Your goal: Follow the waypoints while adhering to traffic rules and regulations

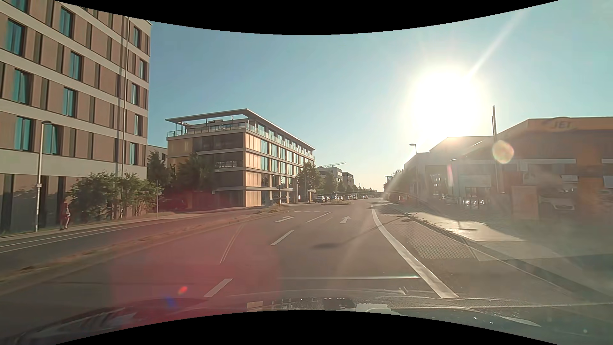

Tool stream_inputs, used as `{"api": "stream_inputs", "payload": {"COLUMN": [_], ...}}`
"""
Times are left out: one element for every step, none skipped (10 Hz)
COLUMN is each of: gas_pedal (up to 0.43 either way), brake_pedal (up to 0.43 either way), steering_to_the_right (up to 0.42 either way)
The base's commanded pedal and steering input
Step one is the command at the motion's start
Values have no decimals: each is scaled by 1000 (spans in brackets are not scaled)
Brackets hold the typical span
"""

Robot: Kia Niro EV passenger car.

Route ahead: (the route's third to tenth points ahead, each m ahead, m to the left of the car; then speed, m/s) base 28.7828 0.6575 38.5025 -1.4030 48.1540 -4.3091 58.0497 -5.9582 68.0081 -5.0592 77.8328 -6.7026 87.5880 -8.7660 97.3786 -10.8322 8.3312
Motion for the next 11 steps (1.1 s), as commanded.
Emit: {"api": "stream_inputs", "payload": {"gas_pedal": [20,20,20,20,20,20,28,28,67,79,87], "brake_pedal": [0,0,0,0,0,0,0,0,0,0,0], "steering_to_the_right": [50,50,50,50,50,50,50,50,51,51,50]}}
